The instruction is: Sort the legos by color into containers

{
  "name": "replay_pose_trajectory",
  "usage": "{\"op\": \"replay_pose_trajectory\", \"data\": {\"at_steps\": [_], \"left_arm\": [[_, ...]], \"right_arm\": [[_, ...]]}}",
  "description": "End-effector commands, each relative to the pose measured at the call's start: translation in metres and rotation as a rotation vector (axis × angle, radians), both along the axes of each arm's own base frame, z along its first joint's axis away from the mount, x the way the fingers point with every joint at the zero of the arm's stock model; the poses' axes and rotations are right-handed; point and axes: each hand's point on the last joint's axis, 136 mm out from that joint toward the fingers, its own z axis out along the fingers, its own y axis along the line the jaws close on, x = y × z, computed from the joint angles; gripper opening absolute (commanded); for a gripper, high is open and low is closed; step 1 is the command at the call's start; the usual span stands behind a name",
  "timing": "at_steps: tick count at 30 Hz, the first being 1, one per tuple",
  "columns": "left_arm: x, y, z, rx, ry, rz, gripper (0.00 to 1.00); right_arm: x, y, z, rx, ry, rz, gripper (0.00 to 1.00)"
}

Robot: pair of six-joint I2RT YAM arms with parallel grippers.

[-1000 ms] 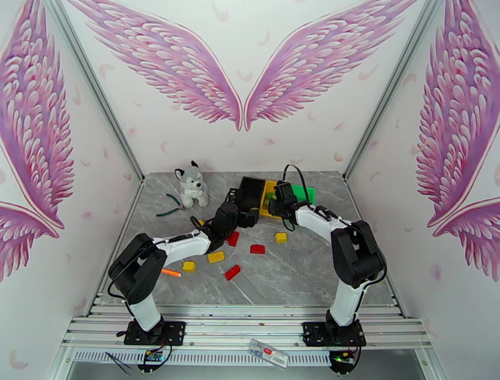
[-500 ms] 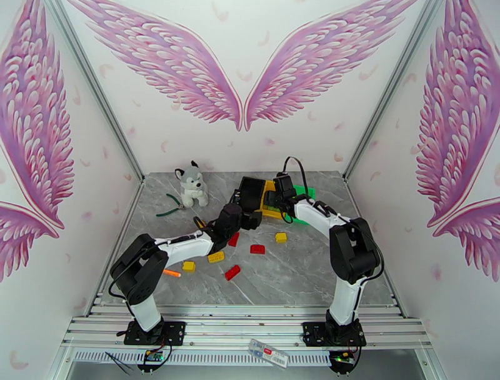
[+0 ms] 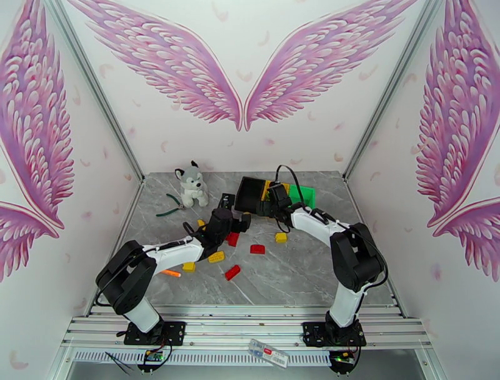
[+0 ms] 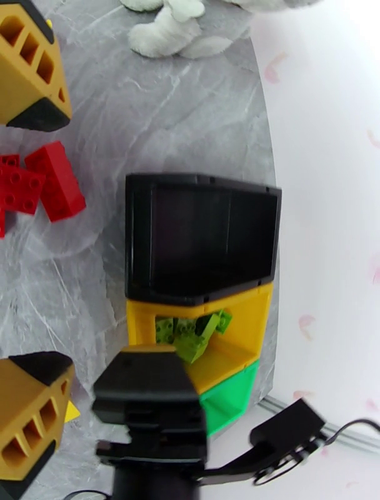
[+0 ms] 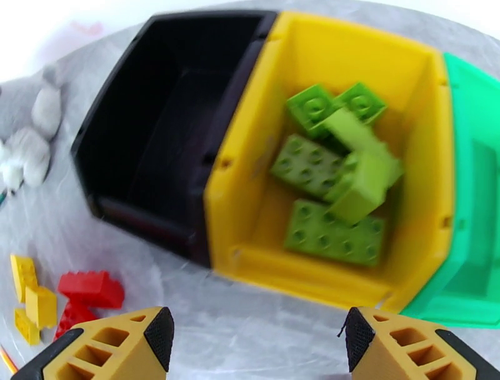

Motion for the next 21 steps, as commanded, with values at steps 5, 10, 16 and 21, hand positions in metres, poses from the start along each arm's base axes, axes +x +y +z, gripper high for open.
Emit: {"op": "replay_pose_trajectory", "data": {"at_steps": [5, 10, 16, 21], "left_arm": [[-0.009, 0.040, -0.010, -0.042, 0.040, 0.097, 0.99], [-0.016, 0.060, -0.015, -0.075, 0.054, 0.136, 0.99], [-0.020, 0.064, -0.012, -0.084, 0.052, 0.135, 0.99], [-0.020, 0.063, -0.013, -0.088, 0.055, 0.128, 0.98]], "right_arm": [[-0.037, 0.028, -0.019, -0.009, 0.058, 0.115, 0.78], [-0.062, 0.044, -0.040, 0.028, 0.124, 0.173, 0.79], [-0.080, 0.061, -0.063, 0.108, 0.199, 0.218, 0.80], [-0.091, 0.072, -0.073, 0.156, 0.232, 0.242, 0.79]]}}
